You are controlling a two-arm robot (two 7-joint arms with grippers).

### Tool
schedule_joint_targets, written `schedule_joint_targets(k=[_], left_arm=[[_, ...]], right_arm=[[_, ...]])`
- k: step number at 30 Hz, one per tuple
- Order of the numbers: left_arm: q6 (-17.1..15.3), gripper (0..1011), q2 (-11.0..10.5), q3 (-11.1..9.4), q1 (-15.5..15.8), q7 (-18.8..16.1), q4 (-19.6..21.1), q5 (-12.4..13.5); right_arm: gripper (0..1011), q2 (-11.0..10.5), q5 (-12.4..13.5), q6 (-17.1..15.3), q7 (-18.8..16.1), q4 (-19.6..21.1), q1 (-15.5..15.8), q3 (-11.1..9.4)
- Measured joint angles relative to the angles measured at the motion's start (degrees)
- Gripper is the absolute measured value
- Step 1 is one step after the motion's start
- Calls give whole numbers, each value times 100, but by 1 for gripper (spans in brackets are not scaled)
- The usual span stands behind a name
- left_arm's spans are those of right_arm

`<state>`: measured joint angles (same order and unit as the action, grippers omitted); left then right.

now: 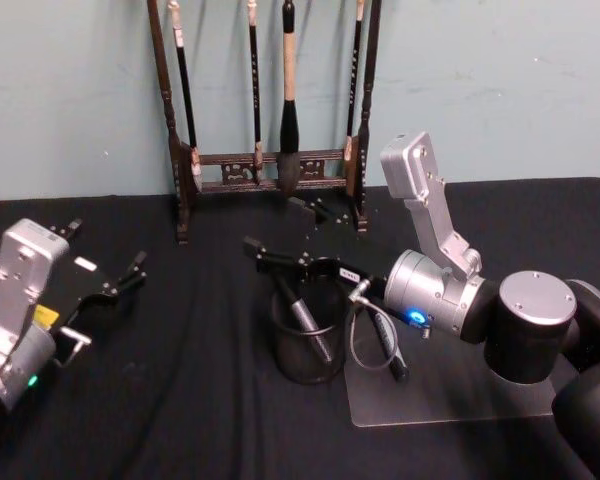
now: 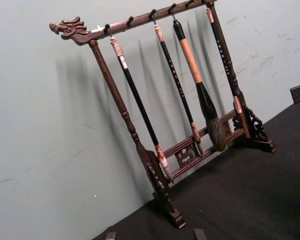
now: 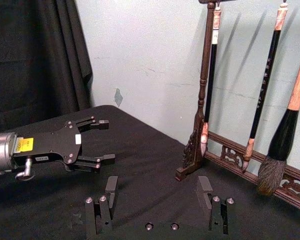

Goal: Pick up the water-based marker from the table and place it into the pen holder.

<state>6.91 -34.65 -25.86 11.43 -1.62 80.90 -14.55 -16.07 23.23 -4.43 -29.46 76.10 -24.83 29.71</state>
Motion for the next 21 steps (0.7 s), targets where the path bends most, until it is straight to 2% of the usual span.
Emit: schedule_joint_targets(k=[9,10,14,21], left_arm=[[0,1009,0,0,0,0,0,0],[0,1009,0,0,0,0,0,0],[0,1009,0,0,0,0,0,0],[0,1009,0,0,0,0,0,0]], right_arm=[[1003,-11,-24,-46,86,36,2,8],[1003,-22,-87,-144,259,104,15,0],[1002,-21,-169,-281,519,189,47,-58],[1003,17,-493,-692,1258,441,162,-286]])
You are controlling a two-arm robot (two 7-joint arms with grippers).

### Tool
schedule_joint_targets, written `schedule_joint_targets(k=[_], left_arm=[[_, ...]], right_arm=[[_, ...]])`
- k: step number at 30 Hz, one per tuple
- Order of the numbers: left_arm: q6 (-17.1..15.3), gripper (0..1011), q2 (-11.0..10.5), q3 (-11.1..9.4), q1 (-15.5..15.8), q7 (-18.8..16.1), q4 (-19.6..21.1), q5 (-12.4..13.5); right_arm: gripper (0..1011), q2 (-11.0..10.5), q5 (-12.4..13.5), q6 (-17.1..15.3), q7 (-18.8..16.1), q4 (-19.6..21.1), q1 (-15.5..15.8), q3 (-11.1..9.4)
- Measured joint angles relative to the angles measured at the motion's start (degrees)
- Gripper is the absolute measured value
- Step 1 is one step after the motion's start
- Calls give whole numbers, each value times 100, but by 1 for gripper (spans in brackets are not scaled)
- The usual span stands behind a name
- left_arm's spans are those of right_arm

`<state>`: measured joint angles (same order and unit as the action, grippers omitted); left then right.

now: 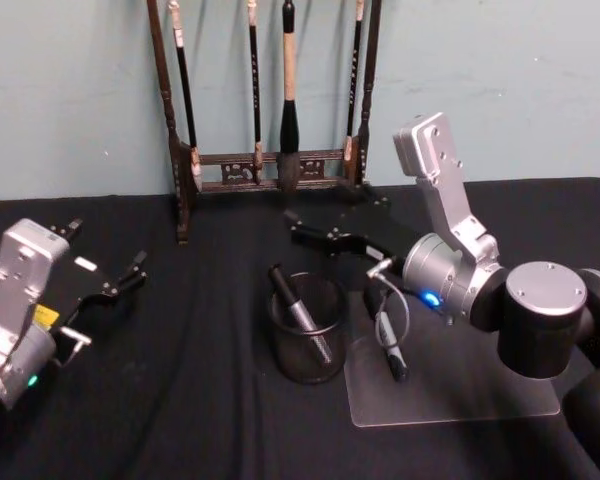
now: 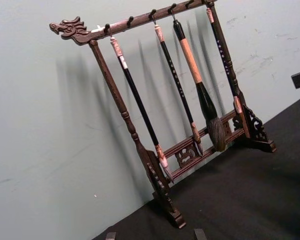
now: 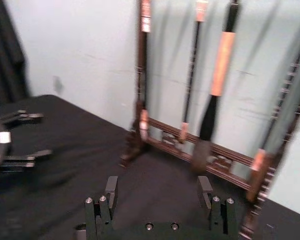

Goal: Pick up the water-based marker from the table and place it into the pen holder.

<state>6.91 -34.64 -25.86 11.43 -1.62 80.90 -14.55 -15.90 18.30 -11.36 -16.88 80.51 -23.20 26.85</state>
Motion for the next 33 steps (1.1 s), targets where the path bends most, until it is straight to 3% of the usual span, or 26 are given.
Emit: schedule_joint_targets(k=[4,11,24,33], left_arm=[[0,1009,0,0,0,0,0,0],[0,1009,0,0,0,0,0,0],[0,1009,0,0,0,0,0,0],[0,1009,0,0,0,0,0,0]], right_arm=[[1002,8,-146,-250,302,128,46,-86],[1002,51,-378,-1196,923,472,204,-341],[1002,120,-499,-2222,1117,546,334,-530],[1002,199,-616,-2630,1128,387,321,-532]])
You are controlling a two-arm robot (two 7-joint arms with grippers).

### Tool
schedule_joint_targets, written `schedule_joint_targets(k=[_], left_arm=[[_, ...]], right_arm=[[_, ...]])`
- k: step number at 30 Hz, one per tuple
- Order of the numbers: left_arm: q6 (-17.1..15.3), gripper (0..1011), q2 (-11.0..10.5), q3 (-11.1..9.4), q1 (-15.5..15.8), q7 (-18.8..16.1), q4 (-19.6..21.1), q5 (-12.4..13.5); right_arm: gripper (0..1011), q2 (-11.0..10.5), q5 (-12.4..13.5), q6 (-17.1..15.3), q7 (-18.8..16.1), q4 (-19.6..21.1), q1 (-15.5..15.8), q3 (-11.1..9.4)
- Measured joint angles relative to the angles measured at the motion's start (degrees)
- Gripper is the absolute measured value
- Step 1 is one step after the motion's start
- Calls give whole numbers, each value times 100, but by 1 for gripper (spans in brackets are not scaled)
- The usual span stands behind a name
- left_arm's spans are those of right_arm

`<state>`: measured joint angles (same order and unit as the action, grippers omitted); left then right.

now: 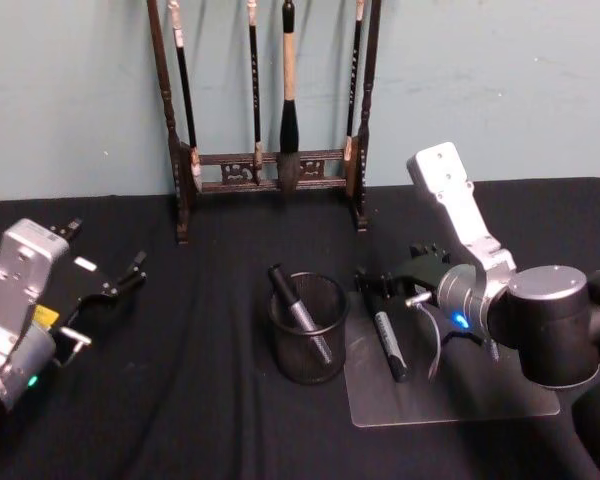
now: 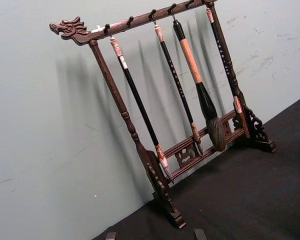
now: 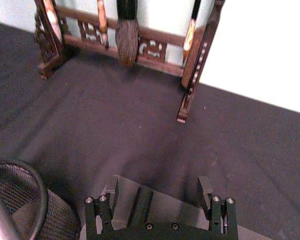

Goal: Pick up the water-based marker from the table and place it into the pen holder.

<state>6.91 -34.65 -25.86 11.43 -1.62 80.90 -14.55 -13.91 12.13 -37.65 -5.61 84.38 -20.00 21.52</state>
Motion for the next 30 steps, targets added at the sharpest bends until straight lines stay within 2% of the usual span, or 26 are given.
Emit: schedule_joint_targets(k=[8,18,25,30], left_arm=[[0,1009,0,0,0,0,0,0],[0,1009,0,0,0,0,0,0],[0,1009,0,0,0,0,0,0],[0,1009,0,0,0,0,0,0]], right_arm=[[1002,32,-122,-192,0,-102,-18,47],[1003,111,-337,-535,-217,-330,-56,92],[1002,172,-397,-608,-287,-414,-60,61],[1002,272,-424,-655,-334,-455,-45,-47]])
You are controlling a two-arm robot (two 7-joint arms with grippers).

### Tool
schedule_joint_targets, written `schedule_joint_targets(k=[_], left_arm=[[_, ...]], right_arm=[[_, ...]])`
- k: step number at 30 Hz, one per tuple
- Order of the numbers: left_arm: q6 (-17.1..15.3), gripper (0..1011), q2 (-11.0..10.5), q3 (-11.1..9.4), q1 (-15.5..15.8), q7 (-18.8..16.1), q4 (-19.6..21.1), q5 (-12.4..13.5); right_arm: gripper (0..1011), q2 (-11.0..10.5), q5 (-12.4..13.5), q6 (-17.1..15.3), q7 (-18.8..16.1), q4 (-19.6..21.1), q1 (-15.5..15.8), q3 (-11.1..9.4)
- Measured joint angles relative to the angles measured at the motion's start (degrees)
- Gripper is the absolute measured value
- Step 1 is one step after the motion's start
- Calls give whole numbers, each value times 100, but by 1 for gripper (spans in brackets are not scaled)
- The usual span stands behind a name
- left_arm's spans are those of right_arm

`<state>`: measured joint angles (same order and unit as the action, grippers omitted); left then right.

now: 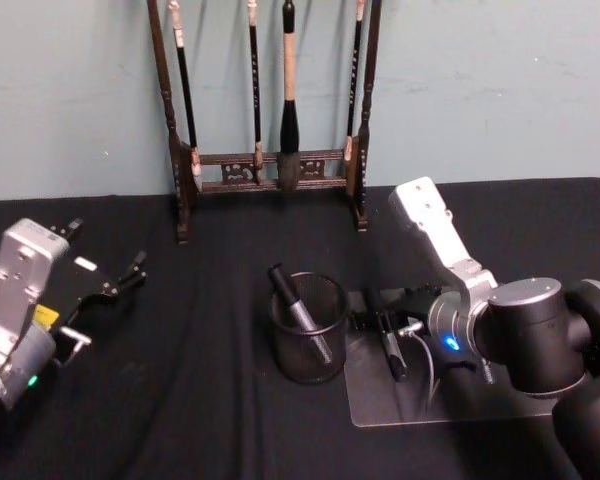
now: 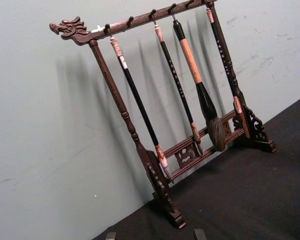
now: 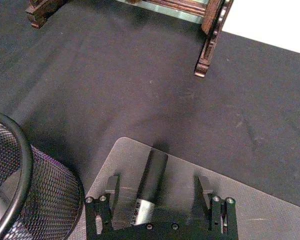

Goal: Pick up the water-based marker from the table and place it into the pen holder.

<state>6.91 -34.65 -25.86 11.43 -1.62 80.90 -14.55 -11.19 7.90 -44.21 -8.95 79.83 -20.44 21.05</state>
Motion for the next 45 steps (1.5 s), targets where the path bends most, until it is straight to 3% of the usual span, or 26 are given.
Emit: schedule_joint_targets(k=[21,36,37,38,39,45], left_arm=[[0,1009,0,0,0,0,0,0],[0,1009,0,0,0,0,0,0],[0,1009,0,0,0,0,0,0],[0,1009,0,0,0,0,0,0],[0,1009,0,0,0,0,0,0],[0,1009,0,0,0,0,0,0]], right_arm=[[1002,156,-279,-107,-207,-66,38,-157],[1003,151,-260,-105,-192,-60,37,-153],[942,149,-256,-104,-190,-58,37,-153],[942,149,-255,-104,-190,-57,37,-153],[836,148,-252,-102,-187,-55,37,-153],[686,148,-248,-101,-184,-55,36,-153]])
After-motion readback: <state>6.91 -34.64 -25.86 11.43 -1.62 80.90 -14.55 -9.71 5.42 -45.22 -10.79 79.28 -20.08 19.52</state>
